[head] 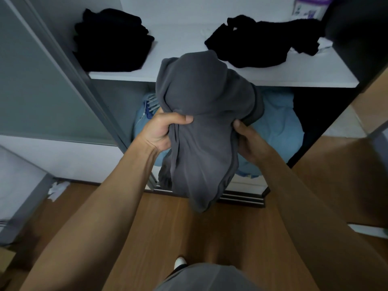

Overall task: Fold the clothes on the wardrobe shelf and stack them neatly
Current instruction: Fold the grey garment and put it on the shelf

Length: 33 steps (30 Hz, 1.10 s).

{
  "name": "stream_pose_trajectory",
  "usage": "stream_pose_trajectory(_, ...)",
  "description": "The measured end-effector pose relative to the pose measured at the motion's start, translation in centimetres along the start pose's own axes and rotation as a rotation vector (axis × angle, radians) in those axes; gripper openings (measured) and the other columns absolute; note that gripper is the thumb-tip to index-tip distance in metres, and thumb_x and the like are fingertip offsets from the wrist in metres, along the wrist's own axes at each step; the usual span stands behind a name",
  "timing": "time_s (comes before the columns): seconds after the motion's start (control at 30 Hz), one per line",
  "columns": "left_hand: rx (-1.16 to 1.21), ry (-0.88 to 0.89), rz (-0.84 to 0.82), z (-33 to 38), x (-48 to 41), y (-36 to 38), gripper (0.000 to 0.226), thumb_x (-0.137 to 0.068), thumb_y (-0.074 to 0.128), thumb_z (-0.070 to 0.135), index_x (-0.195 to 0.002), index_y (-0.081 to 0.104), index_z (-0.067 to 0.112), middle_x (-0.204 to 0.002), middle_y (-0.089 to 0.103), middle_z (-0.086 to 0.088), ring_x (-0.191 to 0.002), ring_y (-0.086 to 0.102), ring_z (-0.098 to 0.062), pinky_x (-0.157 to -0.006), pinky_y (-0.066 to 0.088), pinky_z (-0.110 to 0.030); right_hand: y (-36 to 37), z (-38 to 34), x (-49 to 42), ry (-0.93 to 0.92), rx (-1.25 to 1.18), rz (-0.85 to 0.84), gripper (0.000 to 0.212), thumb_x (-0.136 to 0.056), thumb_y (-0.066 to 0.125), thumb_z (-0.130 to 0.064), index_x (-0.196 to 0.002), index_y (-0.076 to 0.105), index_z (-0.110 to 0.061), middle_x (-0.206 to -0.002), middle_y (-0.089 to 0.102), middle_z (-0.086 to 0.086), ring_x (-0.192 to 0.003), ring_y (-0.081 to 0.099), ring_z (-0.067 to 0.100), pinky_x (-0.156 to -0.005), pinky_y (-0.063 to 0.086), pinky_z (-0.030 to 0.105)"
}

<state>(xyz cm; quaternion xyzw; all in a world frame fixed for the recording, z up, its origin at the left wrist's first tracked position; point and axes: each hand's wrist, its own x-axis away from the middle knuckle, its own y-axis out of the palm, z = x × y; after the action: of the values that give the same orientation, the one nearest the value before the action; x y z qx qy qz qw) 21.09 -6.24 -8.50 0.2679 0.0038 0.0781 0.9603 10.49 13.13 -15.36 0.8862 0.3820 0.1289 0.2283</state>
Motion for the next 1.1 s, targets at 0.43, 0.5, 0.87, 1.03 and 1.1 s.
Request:
stream_pose_trajectory(0.43,-0.229,-0.137,0.11,1.4,1.1,-3.9,0.058,-0.068,0.061,-0.004,-0.126,0.057,-0.004,-0.115,0.067,-0.022,-0.102,0.068,-0.033,-0.09,0.058,-0.046,3.4,-2.2,1.5,-0.129,-0.007,0.222,0.026,-0.072,0.074,-0.005,-0.093,0.081,-0.019,-0.103,0.077,0.001,-0.099,0.072,0.015,-0.081,0.057,0.025)
stream_pose_trajectory(0.5,-0.259,-0.187,0.117,1.1,0.9,-4.4,0.058,-0.07,0.065,0.001,-0.128,0.059,-0.001,-0.118,0.069,-0.02,-0.104,0.069,-0.032,-0.088,0.059,-0.044,4.2,-2.7,1.8,-0.152,0.04,0.212,0.026,-0.072,0.076,-0.002,-0.092,0.08,-0.017,-0.101,0.077,0.002,-0.098,0.072,0.015,-0.083,0.057,0.025)
stream_pose_trajectory(0.87,-0.06,-0.386,0.023,-6.7,3.7,-9.4,0.102,-0.033,0.098,0.053,-0.121,0.059,0.02,-0.116,0.074,0.001,-0.107,0.07,-0.014,-0.088,0.056,-0.029,8.8,-3.0,0.1,-0.061,0.09,0.482,0.031,-0.084,0.075,-0.006,-0.115,0.069,-0.005,-0.105,0.077,0.01,-0.094,0.074,0.022,-0.073,0.06,0.031)
stream_pose_trajectory(1.03,-0.18,-0.269,0.098,-7.2,2.7,-7.3,0.064,-0.07,0.079,0.015,-0.129,0.055,0.02,-0.124,0.069,-0.003,-0.111,0.068,-0.015,-0.09,0.056,-0.028,6.7,-3.8,0.0,0.172,-0.047,0.657,0.013,-0.088,0.073,-0.017,-0.094,0.077,-0.006,-0.087,0.078,0.01,-0.074,0.076,0.022,-0.063,0.062,0.034)
stream_pose_trajectory(1.1,-0.083,-0.232,0.143,-7.2,2.3,-6.0,0.061,-0.074,0.076,0.015,-0.132,0.055,0.015,-0.122,0.071,-0.004,-0.112,0.068,-0.02,-0.091,0.057,-0.033,5.0,-3.5,0.7,0.114,-0.077,0.644,0.019,-0.09,0.071,-0.025,-0.086,0.082,-0.01,-0.094,0.078,0.01,-0.083,0.076,0.024,-0.068,0.062,0.036)
